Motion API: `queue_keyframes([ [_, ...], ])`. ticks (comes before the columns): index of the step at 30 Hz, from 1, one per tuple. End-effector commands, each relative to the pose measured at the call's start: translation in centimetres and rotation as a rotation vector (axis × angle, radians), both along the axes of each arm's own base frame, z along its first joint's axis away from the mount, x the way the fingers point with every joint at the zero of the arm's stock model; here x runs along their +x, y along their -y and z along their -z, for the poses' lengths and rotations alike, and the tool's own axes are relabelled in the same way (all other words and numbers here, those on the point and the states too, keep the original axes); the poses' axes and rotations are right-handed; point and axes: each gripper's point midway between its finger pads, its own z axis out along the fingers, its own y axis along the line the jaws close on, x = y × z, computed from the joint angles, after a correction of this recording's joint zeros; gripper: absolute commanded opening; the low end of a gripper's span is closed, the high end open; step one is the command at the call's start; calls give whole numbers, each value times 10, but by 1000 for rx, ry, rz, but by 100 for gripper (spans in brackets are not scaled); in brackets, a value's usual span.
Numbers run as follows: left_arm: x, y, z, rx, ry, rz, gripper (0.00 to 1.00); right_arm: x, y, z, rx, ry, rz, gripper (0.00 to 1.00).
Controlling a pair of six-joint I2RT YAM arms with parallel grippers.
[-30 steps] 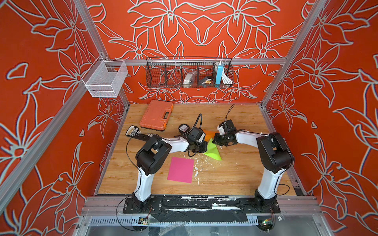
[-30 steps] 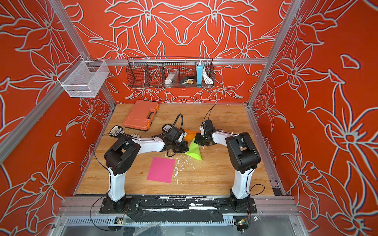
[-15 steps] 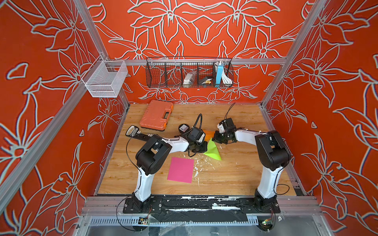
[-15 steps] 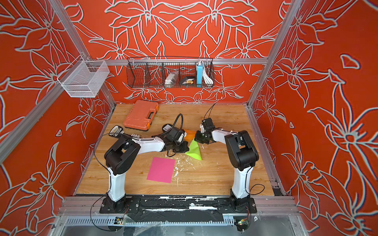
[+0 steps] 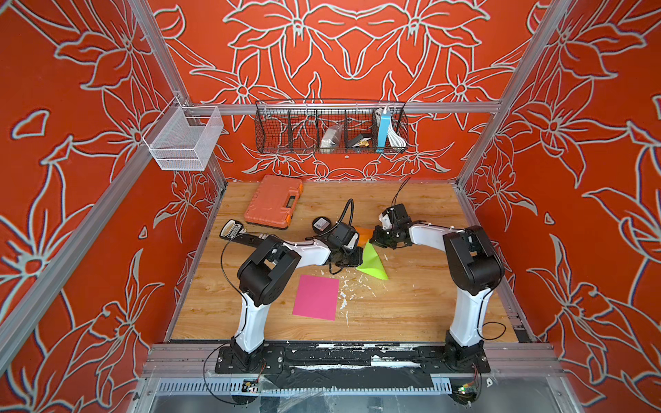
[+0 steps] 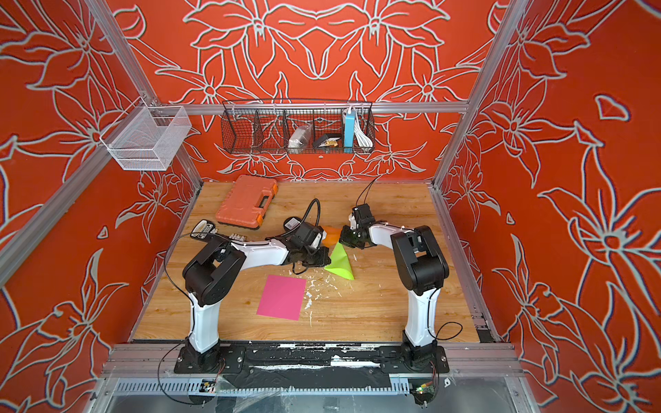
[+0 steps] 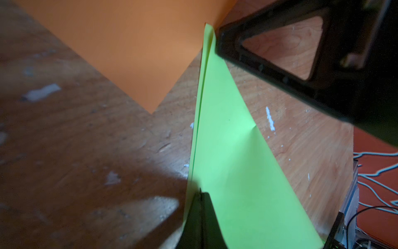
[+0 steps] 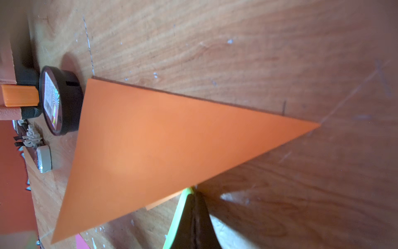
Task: Fold the square paper diagonally
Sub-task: Fold the paper at the center of the board.
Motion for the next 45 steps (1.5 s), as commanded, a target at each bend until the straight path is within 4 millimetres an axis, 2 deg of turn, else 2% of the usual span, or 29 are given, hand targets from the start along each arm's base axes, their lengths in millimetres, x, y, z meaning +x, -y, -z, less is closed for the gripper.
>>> queue_keyframes([
  [1,-17,-16,33,96,-90,-4,0,2,15,22,-65,-44,49,0],
  [4,-17,-15,33,95,-89,0,0,4,11,17,-50,-34,39,0],
  [7,-17,-15,33,96,-90,-1,0,0,7,2,-24,-10,17,0],
  [9,-16,-15,34,97,-90,-2,0,-11,6,-9,-24,3,-4,0],
  [14,-16,-15,33,97,-88,-5,0,-44,10,-22,-43,8,-17,0],
  [19,-16,-15,32,99,-81,-5,0,-75,0,-21,-68,-21,-66,0],
  [23,-17,-12,31,98,-77,0,0,-90,-2,-6,-98,-56,-78,0],
  [30,-21,-8,27,91,-71,11,0,-96,9,10,-168,-91,-77,0],
  [39,-33,7,27,66,-79,42,0,-82,21,13,-218,-105,-88,0],
  [45,-37,14,33,56,-102,52,0,-74,21,18,-197,-117,-93,0],
])
